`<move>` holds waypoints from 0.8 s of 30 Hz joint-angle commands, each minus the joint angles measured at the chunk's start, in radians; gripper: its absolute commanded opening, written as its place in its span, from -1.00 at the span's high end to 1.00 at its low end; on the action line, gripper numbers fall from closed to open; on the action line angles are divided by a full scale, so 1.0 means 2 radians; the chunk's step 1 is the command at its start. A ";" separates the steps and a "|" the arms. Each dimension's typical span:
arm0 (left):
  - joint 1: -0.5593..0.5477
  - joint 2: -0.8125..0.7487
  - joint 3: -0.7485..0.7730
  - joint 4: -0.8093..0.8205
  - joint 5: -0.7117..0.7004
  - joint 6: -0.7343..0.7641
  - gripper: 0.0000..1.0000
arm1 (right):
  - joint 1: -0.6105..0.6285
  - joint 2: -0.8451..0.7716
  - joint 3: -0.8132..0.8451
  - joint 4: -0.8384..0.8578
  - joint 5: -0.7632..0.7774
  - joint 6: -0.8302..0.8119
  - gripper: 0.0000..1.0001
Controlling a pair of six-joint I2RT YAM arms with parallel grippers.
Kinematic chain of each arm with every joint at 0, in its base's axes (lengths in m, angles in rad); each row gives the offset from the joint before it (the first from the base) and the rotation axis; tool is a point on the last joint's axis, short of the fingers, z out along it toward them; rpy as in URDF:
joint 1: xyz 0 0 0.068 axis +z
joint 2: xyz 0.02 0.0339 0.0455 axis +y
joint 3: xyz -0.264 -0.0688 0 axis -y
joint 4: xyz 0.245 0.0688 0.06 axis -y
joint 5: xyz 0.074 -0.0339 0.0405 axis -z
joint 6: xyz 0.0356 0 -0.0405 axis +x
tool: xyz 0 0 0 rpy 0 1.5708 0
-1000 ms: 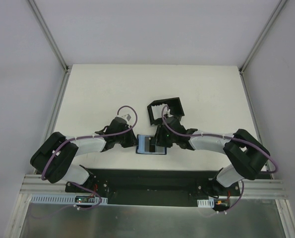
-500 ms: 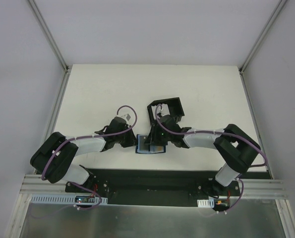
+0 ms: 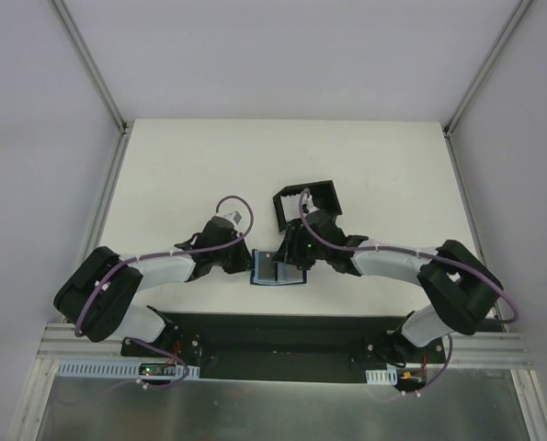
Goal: Put the credit cards into the card holder
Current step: Insert the credit card into the card holder, then pick up the credit card from the storage box.
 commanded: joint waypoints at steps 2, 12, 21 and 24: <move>-0.002 -0.016 -0.006 -0.075 -0.031 0.026 1.00 | -0.021 -0.093 0.041 -0.131 0.066 -0.080 0.05; -0.002 -0.050 0.018 -0.095 -0.010 0.035 1.00 | -0.077 -0.140 0.140 -0.257 0.146 -0.162 -0.08; -0.002 -0.069 0.039 -0.107 0.001 0.039 1.00 | -0.143 -0.006 0.288 -0.323 0.101 -0.224 -0.15; -0.002 -0.069 0.043 -0.111 0.001 0.042 1.00 | -0.161 0.042 0.321 -0.330 0.076 -0.228 -0.27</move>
